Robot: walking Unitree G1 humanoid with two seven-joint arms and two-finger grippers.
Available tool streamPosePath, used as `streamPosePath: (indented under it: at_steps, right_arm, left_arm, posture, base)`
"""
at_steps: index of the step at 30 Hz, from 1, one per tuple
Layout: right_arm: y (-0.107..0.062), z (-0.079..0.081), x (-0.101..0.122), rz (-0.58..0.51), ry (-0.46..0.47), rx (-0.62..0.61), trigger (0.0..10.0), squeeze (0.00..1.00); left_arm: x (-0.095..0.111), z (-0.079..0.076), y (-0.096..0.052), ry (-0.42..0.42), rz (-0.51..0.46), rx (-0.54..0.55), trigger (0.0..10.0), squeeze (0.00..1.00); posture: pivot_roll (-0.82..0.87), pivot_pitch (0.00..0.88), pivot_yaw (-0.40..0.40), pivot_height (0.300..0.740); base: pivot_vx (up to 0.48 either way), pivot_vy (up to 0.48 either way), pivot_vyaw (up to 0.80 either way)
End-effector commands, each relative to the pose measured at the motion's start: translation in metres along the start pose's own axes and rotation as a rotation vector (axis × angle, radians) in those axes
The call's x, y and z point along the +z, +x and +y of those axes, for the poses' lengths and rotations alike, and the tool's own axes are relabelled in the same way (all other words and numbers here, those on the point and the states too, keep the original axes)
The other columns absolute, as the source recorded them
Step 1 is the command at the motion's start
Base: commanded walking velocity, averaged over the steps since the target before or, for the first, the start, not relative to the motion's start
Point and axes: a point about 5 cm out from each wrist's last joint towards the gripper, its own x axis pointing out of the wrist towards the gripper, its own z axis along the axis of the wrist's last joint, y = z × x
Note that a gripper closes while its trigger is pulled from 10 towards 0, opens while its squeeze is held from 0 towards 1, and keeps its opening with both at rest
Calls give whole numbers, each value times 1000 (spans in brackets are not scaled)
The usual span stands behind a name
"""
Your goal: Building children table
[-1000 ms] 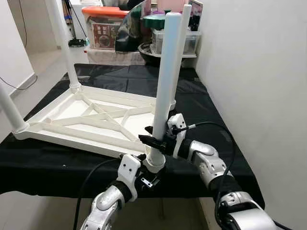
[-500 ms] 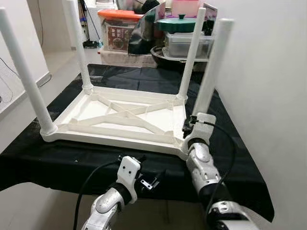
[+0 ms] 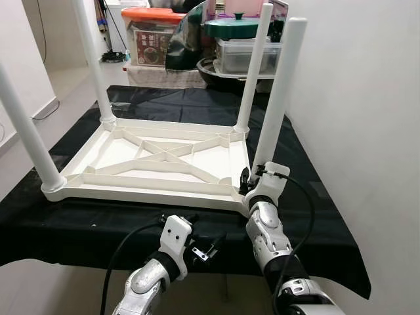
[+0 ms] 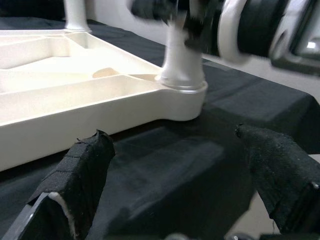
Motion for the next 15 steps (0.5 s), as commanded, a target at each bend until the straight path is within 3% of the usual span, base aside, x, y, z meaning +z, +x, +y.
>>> streamPosePath:
  at_steps: [1,2,3,5,7,9,10,11,14,15]
  right_arm:
    - [3,11,7,8,7,234,10000,0]
    - [3,11,7,8,7,234,10000,0]
    - [2,10,7,42,2,339,10000,0]
    - [2,10,7,42,2,339,10000,0]
    - [-3,7,12,116,-14,608,10000,0]
    - [-3,7,12,116,-14,608,10000,0]
    - [-6,7,14,149,-19,724,10000,0]
    - [-6,7,14,149,-19,724,10000,0]
    - [-17,11,18,271,-74,1064,10000,0]
    - [-17,11,18,271,-74,1064,10000,0]
  left_arm:
    - [-4,-2,-1,-4,12,-10,10000,0]
    - [-4,-2,-1,-4,12,-10,10000,0]
    - [-4,-3,0,0,12,-12,10000,0]
    - [-4,-3,0,0,12,-12,10000,0]
    - [-4,-3,0,5,12,-13,10000,0]
    - [-4,-3,0,5,12,-13,10000,0]
    - [-3,-3,1,6,11,-13,10000,0]
    - [-3,-3,1,6,11,-13,10000,0]
    - [-2,-2,2,11,9,-14,10000,0]
    - [-2,-2,2,11,9,-14,10000,0]
  posture:
    - [60,0,-71,740]
    - [60,0,-71,740]
    - [60,0,-70,740]
    - [60,0,-70,740]
    - [61,0,-68,740]
    - [61,0,-68,740]
    - [64,0,-67,740]
    - [64,0,-67,740]
    - [70,0,-69,740]
    - [70,0,-69,740]
  base:
    - [0,0,0]
    - [0,0,0]
    - [0,0,0]
    - [0,0,0]
    - [0,0,0]
    - [0,0,0]
    - [0,0,0]
    - [0,0,0]
    - [0,0,0]
    - [0,0,0]
